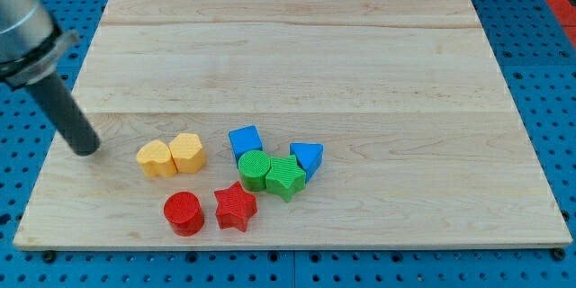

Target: Push the red circle into the red star

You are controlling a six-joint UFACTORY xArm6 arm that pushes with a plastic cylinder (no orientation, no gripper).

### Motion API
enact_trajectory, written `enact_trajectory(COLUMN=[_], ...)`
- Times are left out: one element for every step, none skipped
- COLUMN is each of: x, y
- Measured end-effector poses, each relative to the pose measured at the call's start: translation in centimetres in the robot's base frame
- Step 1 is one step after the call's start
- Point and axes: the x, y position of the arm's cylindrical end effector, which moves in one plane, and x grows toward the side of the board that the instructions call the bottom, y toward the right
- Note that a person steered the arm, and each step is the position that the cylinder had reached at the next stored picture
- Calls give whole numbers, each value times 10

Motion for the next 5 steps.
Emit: enact_trajectory(x=[9, 19, 19, -7, -11], y=[42, 87, 110, 74, 38])
